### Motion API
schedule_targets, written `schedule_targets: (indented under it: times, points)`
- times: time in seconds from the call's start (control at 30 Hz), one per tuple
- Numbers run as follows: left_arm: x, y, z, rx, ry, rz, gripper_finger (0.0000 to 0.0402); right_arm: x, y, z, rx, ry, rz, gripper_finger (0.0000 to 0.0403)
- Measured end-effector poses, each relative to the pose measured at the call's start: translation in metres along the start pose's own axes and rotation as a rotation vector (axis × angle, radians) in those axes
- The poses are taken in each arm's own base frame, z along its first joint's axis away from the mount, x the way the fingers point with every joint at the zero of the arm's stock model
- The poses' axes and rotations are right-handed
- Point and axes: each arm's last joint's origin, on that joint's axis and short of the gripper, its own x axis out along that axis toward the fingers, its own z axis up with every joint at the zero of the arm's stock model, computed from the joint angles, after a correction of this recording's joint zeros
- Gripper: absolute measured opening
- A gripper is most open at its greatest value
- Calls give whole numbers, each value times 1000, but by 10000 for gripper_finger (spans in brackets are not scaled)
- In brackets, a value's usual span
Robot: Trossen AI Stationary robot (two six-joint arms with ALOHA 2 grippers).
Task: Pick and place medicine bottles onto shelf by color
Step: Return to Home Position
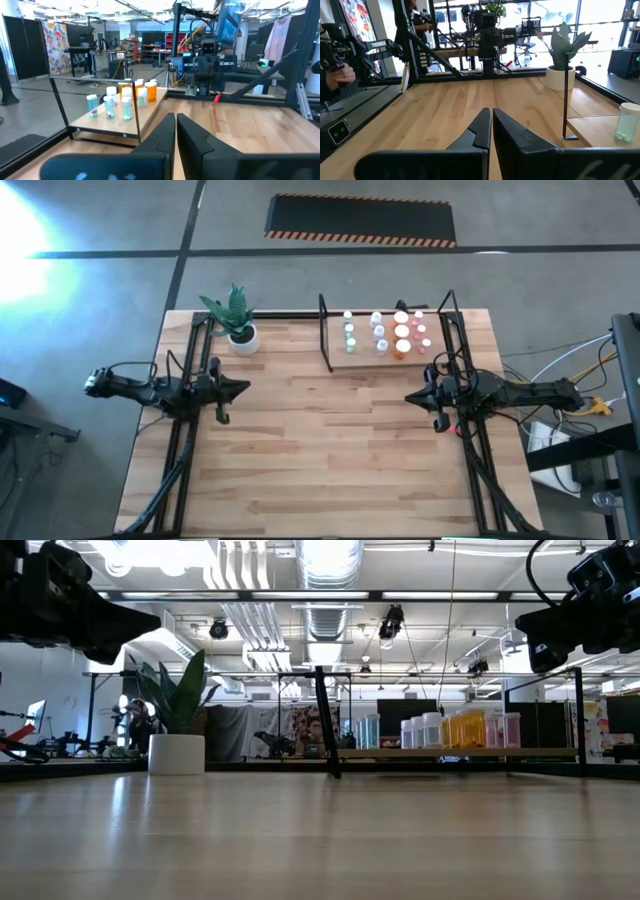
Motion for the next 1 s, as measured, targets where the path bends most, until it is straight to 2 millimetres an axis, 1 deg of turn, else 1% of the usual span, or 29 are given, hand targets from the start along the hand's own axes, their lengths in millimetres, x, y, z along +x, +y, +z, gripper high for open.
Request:
schedule_targets:
  times: [1.0]
  points:
    - [4,-2,-6,29,68,0,0,0,0,0,0,-2,0,9]
